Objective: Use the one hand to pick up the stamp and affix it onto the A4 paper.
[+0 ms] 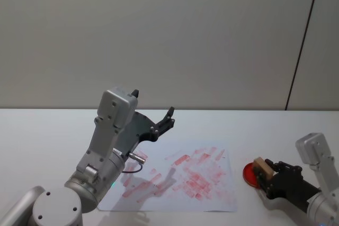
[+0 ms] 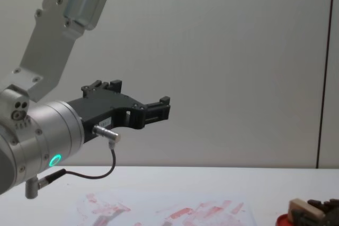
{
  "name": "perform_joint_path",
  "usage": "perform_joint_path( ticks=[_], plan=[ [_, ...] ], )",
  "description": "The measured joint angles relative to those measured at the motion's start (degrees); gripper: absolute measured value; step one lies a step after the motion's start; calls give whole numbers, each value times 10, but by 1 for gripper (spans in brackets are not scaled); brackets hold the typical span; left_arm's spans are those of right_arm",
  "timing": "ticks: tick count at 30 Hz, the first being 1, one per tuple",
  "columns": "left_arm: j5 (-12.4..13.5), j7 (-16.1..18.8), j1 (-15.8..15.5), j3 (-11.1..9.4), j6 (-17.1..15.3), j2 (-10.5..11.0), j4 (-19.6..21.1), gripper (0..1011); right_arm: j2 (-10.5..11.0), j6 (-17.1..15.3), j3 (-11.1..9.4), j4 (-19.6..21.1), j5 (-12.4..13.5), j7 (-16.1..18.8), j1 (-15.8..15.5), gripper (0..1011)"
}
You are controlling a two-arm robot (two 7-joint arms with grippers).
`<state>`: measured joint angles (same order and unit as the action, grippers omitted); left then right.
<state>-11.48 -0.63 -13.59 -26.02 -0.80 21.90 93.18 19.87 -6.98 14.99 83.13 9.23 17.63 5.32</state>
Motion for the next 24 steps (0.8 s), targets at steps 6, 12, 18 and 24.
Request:
perform_joint_path(
  ticks=[6, 12, 18, 24],
  plan=[
    [0, 0, 0, 0, 0, 0, 0, 1002, 0, -3, -1, -1, 0, 0, 0, 508],
    [0, 0, 0, 0, 0, 0, 0, 1003, 1, -4, -2, 6, 10, 0, -1, 708],
    [0, 0, 0, 0, 0, 0, 0, 1003, 1, 5, -5, 27, 26, -7, -3, 881],
    [0, 0, 0, 0, 0, 0, 0, 1002, 0, 12, -7, 46, 39, -13, -4, 1001]
  ],
)
